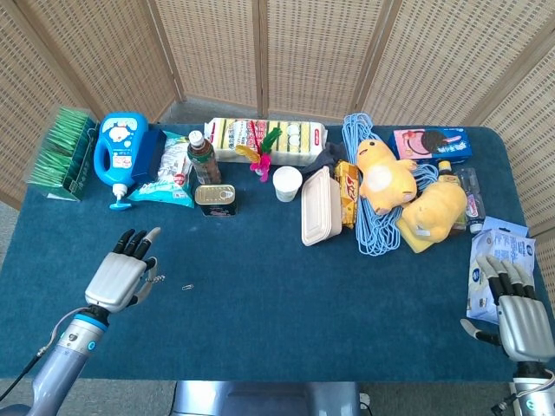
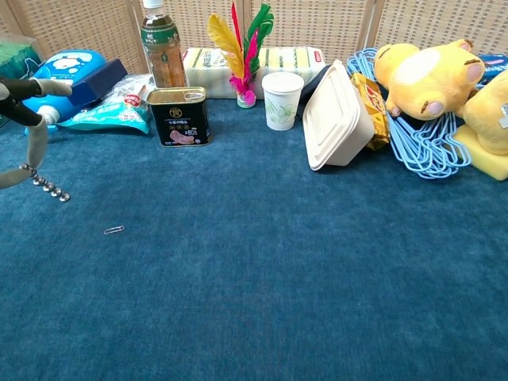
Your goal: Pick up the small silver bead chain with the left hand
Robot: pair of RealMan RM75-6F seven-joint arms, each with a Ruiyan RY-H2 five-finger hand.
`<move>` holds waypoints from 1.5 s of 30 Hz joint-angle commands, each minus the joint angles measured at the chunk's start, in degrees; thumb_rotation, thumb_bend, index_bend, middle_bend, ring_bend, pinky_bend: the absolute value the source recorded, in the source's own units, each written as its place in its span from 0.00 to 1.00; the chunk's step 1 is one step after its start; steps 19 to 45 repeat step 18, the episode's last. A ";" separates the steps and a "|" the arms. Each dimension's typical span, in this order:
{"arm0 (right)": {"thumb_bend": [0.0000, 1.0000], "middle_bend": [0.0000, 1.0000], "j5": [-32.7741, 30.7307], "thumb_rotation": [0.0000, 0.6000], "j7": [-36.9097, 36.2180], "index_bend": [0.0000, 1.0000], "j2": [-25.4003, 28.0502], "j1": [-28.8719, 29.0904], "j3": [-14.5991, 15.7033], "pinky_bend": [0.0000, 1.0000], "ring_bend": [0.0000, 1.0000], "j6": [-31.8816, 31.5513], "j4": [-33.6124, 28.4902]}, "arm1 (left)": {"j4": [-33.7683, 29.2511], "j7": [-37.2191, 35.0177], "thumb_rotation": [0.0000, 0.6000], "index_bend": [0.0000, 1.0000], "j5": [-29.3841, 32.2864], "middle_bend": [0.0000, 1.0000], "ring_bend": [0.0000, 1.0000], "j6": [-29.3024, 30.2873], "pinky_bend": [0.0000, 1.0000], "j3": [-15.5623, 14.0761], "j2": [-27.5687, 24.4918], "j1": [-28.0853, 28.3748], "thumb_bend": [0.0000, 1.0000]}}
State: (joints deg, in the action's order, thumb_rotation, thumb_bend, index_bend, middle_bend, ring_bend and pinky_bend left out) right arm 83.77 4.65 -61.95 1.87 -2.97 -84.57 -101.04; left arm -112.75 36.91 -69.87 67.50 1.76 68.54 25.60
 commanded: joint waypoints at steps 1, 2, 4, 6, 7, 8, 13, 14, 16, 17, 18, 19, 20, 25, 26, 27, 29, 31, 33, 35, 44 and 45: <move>0.00 0.00 -0.01 1.00 0.07 0.00 -0.03 -0.01 0.00 0.00 0.00 -0.02 0.00 | -0.46 0.51 1.00 0.53 1.39 0.00 0.00 -0.98 0.00 -0.16 0.46 0.60 0.69; 0.00 0.00 -0.02 1.00 0.08 0.00 -0.03 0.00 0.00 0.00 0.00 -0.01 0.00 | -0.42 0.78 1.00 0.53 1.91 0.00 0.00 -1.29 0.00 -0.15 0.70 0.83 0.69; 0.00 0.00 -0.09 1.00 0.09 0.00 -0.04 0.02 -0.02 0.00 0.00 0.05 0.04 | -0.22 1.36 1.00 0.53 2.69 0.00 0.00 -1.73 0.00 -0.18 1.26 1.24 0.69; 0.00 0.00 -0.19 1.00 0.03 0.00 -0.04 0.05 -0.07 0.00 0.00 0.10 0.09 | -0.20 1.63 1.00 0.53 3.25 0.00 0.00 -1.97 0.00 -0.22 1.85 1.53 0.69; 0.00 0.00 -0.24 1.00 -0.02 0.00 -0.03 0.05 -0.10 0.00 0.00 0.11 0.11 | -0.25 1.75 1.00 0.53 3.38 0.00 0.00 -1.99 0.00 -0.26 2.05 1.63 0.69; 0.00 0.00 -0.31 1.00 -0.11 0.00 0.00 0.06 -0.14 0.00 0.00 0.12 0.13 | -0.36 1.89 1.00 0.53 3.40 0.00 0.00 -1.90 0.00 -0.30 2.28 1.73 0.69; 0.00 0.00 -0.40 1.00 -0.39 0.00 0.13 0.07 -0.20 0.00 0.00 0.15 0.18 | -0.64 2.46 1.00 0.53 3.52 0.00 0.00 -1.40 0.00 -0.46 2.87 2.02 0.69; 0.00 0.00 -0.36 1.00 -0.42 0.00 0.14 0.07 -0.18 0.00 0.00 0.15 0.18 | -0.61 2.49 1.00 0.53 3.65 0.00 0.00 -1.27 0.00 -0.44 3.01 2.07 0.69; 0.00 0.00 -0.31 1.00 -0.40 0.00 0.13 0.07 -0.17 0.00 0.00 0.13 0.19 | -0.39 2.50 1.00 0.53 3.97 0.00 0.00 -1.04 0.00 -0.31 3.21 2.18 0.69; 0.00 0.00 -0.31 1.00 -0.43 0.00 0.14 0.06 -0.16 0.00 0.00 0.12 0.16 | -0.32 2.50 1.00 0.53 4.10 0.00 0.00 -0.96 0.00 -0.26 3.27 2.24 0.69; 0.00 0.00 -0.30 1.00 -0.43 0.00 0.15 0.05 -0.15 0.00 0.00 0.12 0.15 | -0.30 2.46 1.00 0.53 4.20 0.00 0.00 -0.91 0.00 -0.23 3.31 2.29 0.69; 0.00 0.00 -0.30 1.00 -0.43 0.00 0.15 0.05 -0.15 0.00 0.00 0.12 0.15 | -0.30 2.46 1.00 0.53 4.20 0.00 0.00 -0.91 0.00 -0.23 3.31 2.29 0.69; 0.00 0.00 -0.30 1.00 -0.43 0.00 0.15 0.05 -0.15 0.00 0.00 0.12 0.15 | -0.30 2.46 1.00 0.53 4.20 0.00 0.00 -0.91 0.00 -0.23 3.31 2.29 0.69; 0.00 0.00 -0.30 1.00 -0.43 0.00 0.15 0.05 -0.15 0.00 0.00 0.12 0.15 | -0.30 2.46 1.00 0.53 4.20 0.00 0.00 -0.91 0.00 -0.23 3.31 2.29 0.69; 0.00 0.00 -0.30 1.00 -0.43 0.00 0.15 0.05 -0.15 0.00 0.00 0.12 0.15 | -0.30 2.46 1.00 0.53 4.20 0.00 0.00 -0.91 0.00 -0.23 3.31 2.29 0.69; 0.00 0.00 -0.30 1.00 -0.43 0.00 0.15 0.05 -0.15 0.00 0.00 0.12 0.15 | -0.30 2.46 1.00 0.53 4.20 0.00 0.00 -0.91 0.00 -0.23 3.31 2.29 0.69; 0.00 0.00 -0.30 1.00 -0.43 0.00 0.15 0.05 -0.15 0.00 0.00 0.12 0.15 | -0.30 2.46 1.00 0.53 4.20 0.00 0.00 -0.91 0.00 -0.23 3.31 2.29 0.69; 0.00 0.00 -0.30 1.00 -0.43 0.00 0.15 0.05 -0.15 0.00 0.00 0.12 0.15 | -0.30 2.46 1.00 0.53 4.20 0.00 0.00 -0.91 0.00 -0.23 3.31 2.29 0.69; 0.00 0.00 -0.30 1.00 -0.43 0.00 0.15 0.05 -0.15 0.00 0.00 0.12 0.15 | -0.30 2.46 1.00 0.53 4.20 0.00 0.00 -0.91 0.00 -0.23 3.31 2.29 0.69; 0.00 0.00 -0.30 1.00 -0.43 0.00 0.15 0.05 -0.15 0.00 0.00 0.12 0.15 | -0.30 2.46 1.00 0.53 4.20 0.00 0.00 -0.91 0.00 -0.23 3.31 2.29 0.69; 0.00 0.00 -0.30 1.00 -0.43 0.00 0.15 0.05 -0.15 0.00 0.00 0.12 0.15 | -0.30 2.46 1.00 0.53 4.20 0.00 0.00 -0.91 0.00 -0.23 3.31 2.29 0.69; 0.00 0.00 -0.30 1.00 -0.43 0.00 0.15 0.05 -0.15 0.00 0.00 0.12 0.15 | -0.30 2.46 1.00 0.53 4.20 0.00 0.00 -0.91 0.00 -0.23 3.31 2.29 0.69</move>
